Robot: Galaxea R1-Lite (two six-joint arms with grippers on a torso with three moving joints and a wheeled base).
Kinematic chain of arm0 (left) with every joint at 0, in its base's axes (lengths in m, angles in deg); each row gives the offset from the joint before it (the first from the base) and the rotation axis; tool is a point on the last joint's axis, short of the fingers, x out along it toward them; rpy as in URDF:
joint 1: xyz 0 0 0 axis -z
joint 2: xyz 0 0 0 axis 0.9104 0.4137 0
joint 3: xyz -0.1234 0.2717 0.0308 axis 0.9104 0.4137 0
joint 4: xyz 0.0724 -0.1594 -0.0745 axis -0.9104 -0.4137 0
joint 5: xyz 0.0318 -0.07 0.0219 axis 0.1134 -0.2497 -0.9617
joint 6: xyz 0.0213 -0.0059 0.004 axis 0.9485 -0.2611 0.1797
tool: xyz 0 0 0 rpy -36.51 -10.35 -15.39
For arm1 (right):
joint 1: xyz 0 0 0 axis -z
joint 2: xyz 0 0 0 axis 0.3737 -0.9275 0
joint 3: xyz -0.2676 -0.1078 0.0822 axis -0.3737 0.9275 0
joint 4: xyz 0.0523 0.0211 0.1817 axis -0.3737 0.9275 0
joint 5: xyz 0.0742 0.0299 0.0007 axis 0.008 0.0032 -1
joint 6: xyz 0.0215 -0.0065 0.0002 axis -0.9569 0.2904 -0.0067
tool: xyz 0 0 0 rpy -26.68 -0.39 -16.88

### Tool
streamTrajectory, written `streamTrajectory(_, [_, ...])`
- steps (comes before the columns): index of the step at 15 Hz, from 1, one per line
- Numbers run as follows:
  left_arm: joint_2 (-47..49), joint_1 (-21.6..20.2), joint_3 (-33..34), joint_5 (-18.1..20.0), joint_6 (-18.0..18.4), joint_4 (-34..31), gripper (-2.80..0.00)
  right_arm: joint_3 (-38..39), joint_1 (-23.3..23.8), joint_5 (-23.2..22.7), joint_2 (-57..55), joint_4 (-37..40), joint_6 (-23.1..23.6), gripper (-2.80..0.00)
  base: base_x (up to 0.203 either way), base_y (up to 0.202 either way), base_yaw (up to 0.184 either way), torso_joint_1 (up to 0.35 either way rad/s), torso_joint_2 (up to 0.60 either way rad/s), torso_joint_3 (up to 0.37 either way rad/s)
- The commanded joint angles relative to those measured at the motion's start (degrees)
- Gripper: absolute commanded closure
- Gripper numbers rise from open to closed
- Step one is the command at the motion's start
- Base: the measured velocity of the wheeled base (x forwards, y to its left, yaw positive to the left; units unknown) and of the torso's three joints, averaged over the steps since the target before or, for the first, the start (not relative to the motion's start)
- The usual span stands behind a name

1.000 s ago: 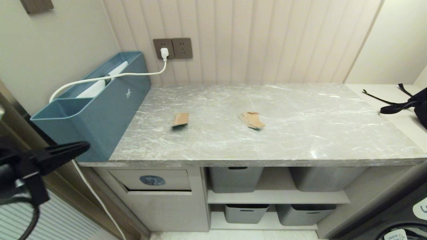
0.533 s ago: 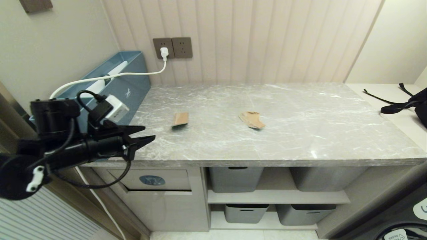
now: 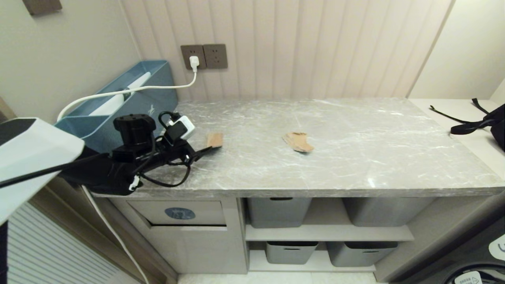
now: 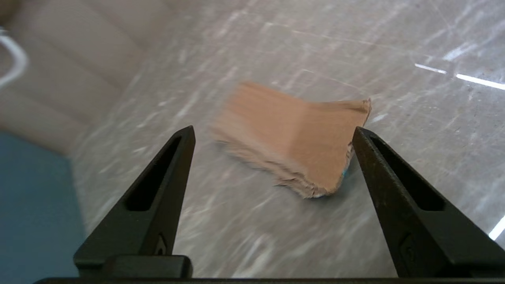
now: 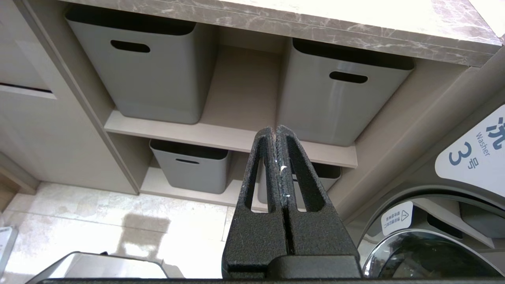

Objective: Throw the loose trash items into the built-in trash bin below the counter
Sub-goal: Pick up the garbage

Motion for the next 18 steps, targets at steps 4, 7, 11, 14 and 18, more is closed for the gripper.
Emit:
streamTrajectory(4, [2.9,1.35,-0.76,0.11,0.35,-1.15,-2.8,0.0,-0.02,0.02,0.09,0.02,0.05,0.0,0.0,0.0,0.0,0.0,0.0,0.0])
streamTrajectory(7, [2.49,1.74,-0.87,0.02,0.36,-2.21,-2.8,0.0,-0.02,-0.02,0.0,0.02,0.05,0.0,0.0,0.0,0.0,0.0,0.0,0.0])
streamTrajectory(11, [1.71,2.12,-1.07,-1.04,0.35,-2.91,-2.8,0.0,-0.02,0.0,0.09,0.02,0.05,0.0,0.0,0.0,0.0,0.0,0.0,0.0])
streamTrajectory(14, [3.37,2.12,-5.9,-3.46,0.38,-6.11,-2.8,0.0,-0.02,-0.07,0.0,0.02,0.05,0.0,0.0,0.0,0.0,0.0,0.0,0.0])
streamTrajectory(18, [6.65,2.12,-11.04,-7.05,0.35,-6.6,-2.8,0.0,-0.02,-0.04,0.06,0.02,0.05,0.0,0.0,0.0,0.0,0.0,0.0,0.0])
